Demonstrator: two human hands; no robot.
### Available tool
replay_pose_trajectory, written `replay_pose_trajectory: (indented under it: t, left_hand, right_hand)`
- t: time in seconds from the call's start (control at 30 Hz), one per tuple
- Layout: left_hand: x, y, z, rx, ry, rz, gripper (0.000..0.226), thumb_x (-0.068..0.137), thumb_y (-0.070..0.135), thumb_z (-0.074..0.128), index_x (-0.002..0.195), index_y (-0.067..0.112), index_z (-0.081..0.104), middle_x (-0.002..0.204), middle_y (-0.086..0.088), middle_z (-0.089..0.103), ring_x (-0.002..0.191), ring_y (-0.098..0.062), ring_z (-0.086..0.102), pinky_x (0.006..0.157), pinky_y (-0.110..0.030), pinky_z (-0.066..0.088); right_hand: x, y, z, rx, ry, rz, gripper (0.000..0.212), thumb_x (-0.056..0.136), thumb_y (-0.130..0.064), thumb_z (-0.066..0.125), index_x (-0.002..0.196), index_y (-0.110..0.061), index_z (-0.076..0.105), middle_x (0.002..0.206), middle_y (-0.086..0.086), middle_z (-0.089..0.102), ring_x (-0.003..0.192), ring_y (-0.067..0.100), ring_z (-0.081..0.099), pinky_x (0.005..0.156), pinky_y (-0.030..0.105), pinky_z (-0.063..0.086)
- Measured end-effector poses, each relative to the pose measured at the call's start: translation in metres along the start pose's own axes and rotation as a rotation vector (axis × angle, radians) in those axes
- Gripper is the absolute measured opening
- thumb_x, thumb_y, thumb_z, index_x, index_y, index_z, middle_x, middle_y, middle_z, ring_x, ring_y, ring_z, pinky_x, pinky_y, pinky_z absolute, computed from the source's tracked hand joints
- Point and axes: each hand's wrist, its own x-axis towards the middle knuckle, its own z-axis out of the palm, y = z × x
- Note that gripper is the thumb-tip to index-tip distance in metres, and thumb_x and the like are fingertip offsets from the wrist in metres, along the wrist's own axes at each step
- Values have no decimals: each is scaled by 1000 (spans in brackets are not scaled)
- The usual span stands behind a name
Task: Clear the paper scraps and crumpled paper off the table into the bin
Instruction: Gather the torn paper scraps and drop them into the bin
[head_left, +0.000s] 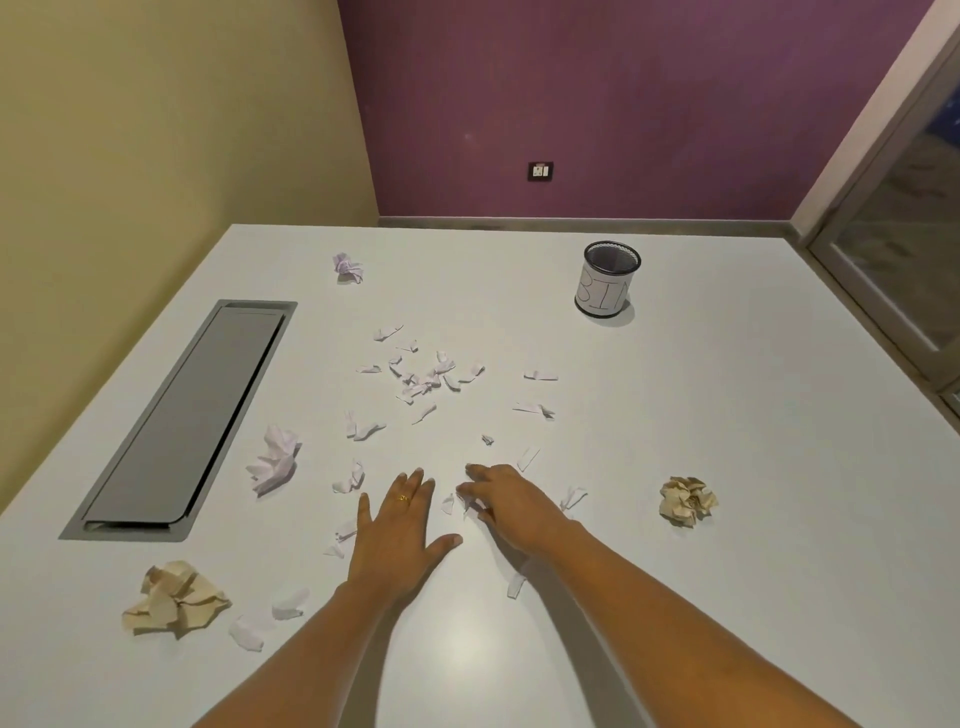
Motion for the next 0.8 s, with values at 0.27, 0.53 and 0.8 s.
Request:
replay_pose_trajectory:
  t: [0.27,0.53,0.8]
  left_hand:
    - [-2,0,2,3,7,2,108,61,86,-8,146,24,14,158,6,6,146,-13,3,116,-53,2]
    - [0,8,0,-52,57,-45,65,89,58,36,143,23,26,156,4,20,145,-13,11,116,-50,2]
    - [8,25,-11,-175,170,-19,39,89,31,57,124,15,53,125,-3,57,114,-23,51,92,-32,42]
  right_hand:
    - [1,0,3,57,103,19,24,91,-3,46,101,-2,68,105,13,63,103,25,51,79,29,39]
    - [2,-3,-1,134,80,127,28,91,-1,45,109,-2,66,112,16,61,107,25,54,86,25,38]
    - [2,-2,-7,307,104,264,22,84,4,49,92,2,69,101,17,67,91,28,61,71,24,41]
